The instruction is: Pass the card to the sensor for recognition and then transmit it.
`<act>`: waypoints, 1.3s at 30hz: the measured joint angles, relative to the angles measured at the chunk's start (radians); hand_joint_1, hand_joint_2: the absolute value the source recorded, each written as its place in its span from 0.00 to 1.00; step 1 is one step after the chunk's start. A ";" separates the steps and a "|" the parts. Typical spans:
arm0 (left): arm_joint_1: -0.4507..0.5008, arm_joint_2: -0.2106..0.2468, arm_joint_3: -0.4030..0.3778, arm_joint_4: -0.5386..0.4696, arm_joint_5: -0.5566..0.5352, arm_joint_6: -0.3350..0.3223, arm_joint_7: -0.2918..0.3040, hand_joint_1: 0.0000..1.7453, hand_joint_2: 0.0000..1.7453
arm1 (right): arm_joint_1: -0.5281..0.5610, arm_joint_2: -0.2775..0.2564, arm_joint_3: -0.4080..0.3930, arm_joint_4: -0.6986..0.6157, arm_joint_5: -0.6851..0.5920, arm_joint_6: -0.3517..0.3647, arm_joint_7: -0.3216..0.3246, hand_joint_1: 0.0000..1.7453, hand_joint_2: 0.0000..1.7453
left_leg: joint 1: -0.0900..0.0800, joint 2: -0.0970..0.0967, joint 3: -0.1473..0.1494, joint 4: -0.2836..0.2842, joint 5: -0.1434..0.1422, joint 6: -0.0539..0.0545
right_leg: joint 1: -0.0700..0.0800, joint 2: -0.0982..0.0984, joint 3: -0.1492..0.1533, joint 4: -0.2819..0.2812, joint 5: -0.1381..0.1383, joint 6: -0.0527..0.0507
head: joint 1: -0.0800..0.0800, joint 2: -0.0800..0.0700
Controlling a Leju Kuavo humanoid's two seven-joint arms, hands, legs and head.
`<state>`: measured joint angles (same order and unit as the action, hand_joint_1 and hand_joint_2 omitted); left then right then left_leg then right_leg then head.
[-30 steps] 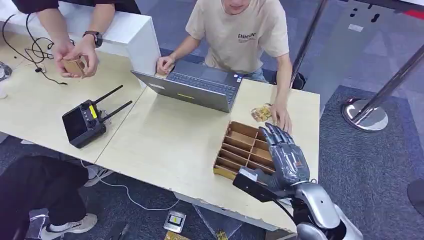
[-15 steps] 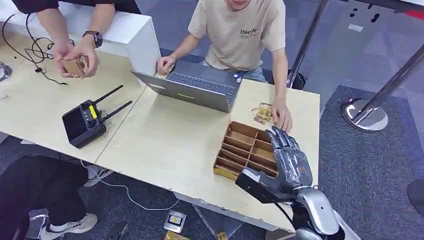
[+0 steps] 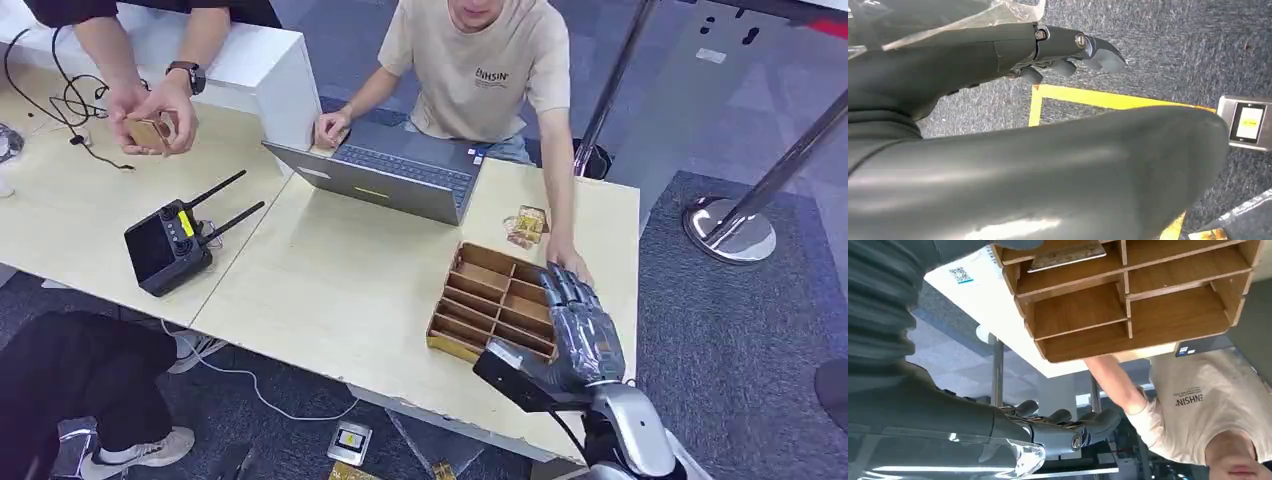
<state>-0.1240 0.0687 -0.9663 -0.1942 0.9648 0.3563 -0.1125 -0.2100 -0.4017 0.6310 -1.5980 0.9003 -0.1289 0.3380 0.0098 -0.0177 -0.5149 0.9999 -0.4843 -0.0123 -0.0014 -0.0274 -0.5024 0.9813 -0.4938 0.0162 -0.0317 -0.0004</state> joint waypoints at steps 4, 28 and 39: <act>0.000 0.002 0.000 0.000 -0.003 0.001 0.002 0.00 0.00 | 0.001 0.001 0.000 0.010 -0.002 -0.008 -0.006 0.29 1.00 | 0.000 0.000 0.000 0.000 0.000 0.000 | 0.000 0.000 0.000 0.000 0.000 0.000 | 0.000 0.000; 0.000 0.006 0.000 0.000 -0.004 0.002 0.002 0.00 0.00 | 0.003 0.010 0.000 0.039 -0.003 -0.011 -0.010 0.35 1.00 | 0.000 0.000 0.000 0.000 0.000 0.000 | 0.000 0.000 0.000 0.000 0.000 0.000 | 0.000 0.000; 0.000 0.006 0.000 0.000 -0.004 0.003 0.002 0.00 0.00 | 0.003 0.010 0.001 0.055 -0.003 -0.012 -0.015 0.36 1.00 | 0.000 0.000 0.000 0.000 0.000 0.000 | 0.000 0.000 0.000 0.000 0.000 0.000 | 0.000 0.000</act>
<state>-0.1241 0.0744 -0.9667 -0.1942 0.9606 0.3597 -0.1106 -0.2071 -0.3918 0.6321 -1.5431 0.8976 -0.1411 0.3227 0.0098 -0.0177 -0.5149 0.9999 -0.4843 -0.0123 -0.0014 -0.0274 -0.5024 0.9813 -0.4938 0.0162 -0.0313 -0.0004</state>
